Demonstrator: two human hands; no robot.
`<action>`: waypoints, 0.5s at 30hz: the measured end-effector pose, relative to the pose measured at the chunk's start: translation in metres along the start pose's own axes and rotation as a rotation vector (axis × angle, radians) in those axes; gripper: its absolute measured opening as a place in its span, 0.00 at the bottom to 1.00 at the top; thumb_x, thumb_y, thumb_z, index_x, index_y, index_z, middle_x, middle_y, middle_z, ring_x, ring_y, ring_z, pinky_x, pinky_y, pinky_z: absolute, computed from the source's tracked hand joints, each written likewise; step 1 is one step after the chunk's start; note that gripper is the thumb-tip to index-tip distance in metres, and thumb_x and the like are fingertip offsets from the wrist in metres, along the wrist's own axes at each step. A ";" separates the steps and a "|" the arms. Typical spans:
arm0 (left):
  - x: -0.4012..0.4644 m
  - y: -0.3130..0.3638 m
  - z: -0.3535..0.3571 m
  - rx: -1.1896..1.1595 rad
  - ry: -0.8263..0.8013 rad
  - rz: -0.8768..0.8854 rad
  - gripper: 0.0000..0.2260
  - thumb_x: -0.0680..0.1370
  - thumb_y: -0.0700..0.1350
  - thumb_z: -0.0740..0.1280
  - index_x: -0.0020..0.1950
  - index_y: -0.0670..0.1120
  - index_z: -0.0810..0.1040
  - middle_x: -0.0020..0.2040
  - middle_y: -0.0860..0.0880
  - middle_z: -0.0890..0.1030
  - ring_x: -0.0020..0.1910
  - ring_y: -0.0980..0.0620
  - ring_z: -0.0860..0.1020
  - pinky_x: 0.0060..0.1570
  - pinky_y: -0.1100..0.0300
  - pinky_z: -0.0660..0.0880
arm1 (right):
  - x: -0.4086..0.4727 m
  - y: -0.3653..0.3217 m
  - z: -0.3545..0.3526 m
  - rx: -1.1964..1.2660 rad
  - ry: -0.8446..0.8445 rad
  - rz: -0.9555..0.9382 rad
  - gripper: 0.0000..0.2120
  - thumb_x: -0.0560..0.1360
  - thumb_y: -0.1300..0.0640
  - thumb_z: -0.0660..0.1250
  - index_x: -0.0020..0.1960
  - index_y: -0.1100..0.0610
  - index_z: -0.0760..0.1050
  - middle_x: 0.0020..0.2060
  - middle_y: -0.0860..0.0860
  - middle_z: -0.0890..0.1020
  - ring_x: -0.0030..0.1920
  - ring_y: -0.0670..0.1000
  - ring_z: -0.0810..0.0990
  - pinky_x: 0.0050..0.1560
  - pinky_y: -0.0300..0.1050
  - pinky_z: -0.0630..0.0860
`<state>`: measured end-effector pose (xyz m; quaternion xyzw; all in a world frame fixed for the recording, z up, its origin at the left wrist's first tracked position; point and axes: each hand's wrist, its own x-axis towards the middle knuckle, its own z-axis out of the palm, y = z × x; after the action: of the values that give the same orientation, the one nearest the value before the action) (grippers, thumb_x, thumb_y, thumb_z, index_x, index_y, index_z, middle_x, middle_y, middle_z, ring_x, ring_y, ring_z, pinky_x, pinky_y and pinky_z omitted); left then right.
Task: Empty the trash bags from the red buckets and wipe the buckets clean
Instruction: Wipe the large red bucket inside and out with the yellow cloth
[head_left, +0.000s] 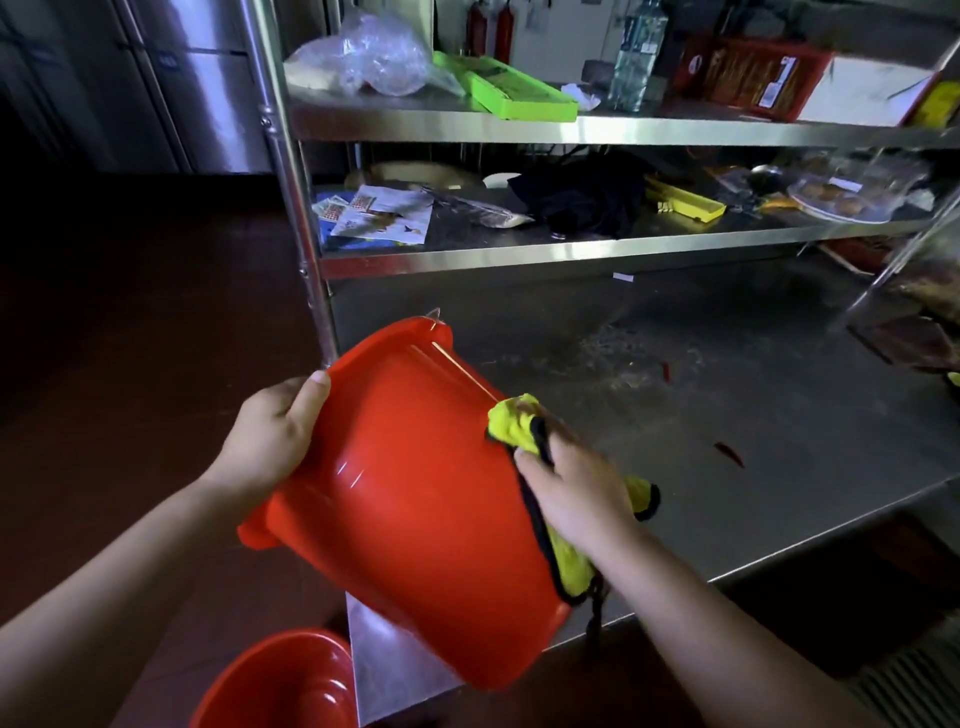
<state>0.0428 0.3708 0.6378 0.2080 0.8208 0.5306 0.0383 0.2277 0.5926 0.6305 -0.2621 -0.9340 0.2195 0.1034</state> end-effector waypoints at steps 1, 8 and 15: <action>-0.003 -0.004 -0.002 -0.015 0.011 -0.011 0.15 0.80 0.55 0.58 0.45 0.47 0.79 0.43 0.52 0.81 0.46 0.54 0.77 0.50 0.58 0.70 | 0.011 -0.003 -0.003 0.091 -0.059 0.104 0.16 0.75 0.41 0.55 0.59 0.44 0.71 0.52 0.48 0.79 0.55 0.56 0.77 0.50 0.46 0.70; -0.011 -0.011 -0.010 -0.019 0.013 -0.025 0.15 0.80 0.56 0.57 0.44 0.48 0.77 0.38 0.57 0.78 0.40 0.59 0.75 0.45 0.57 0.71 | 0.032 -0.064 0.019 -0.049 0.019 -0.112 0.24 0.77 0.45 0.56 0.72 0.47 0.62 0.70 0.49 0.69 0.69 0.56 0.67 0.65 0.52 0.65; -0.011 -0.010 -0.013 -0.045 0.023 -0.028 0.21 0.80 0.57 0.54 0.30 0.48 0.65 0.28 0.55 0.66 0.28 0.56 0.64 0.34 0.54 0.64 | -0.005 -0.133 0.068 -0.443 0.105 -0.523 0.37 0.72 0.42 0.64 0.76 0.53 0.56 0.75 0.57 0.58 0.74 0.65 0.53 0.72 0.64 0.53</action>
<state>0.0462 0.3522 0.6328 0.1896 0.8119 0.5506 0.0407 0.1518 0.4637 0.6317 -0.0407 -0.9879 -0.0362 0.1449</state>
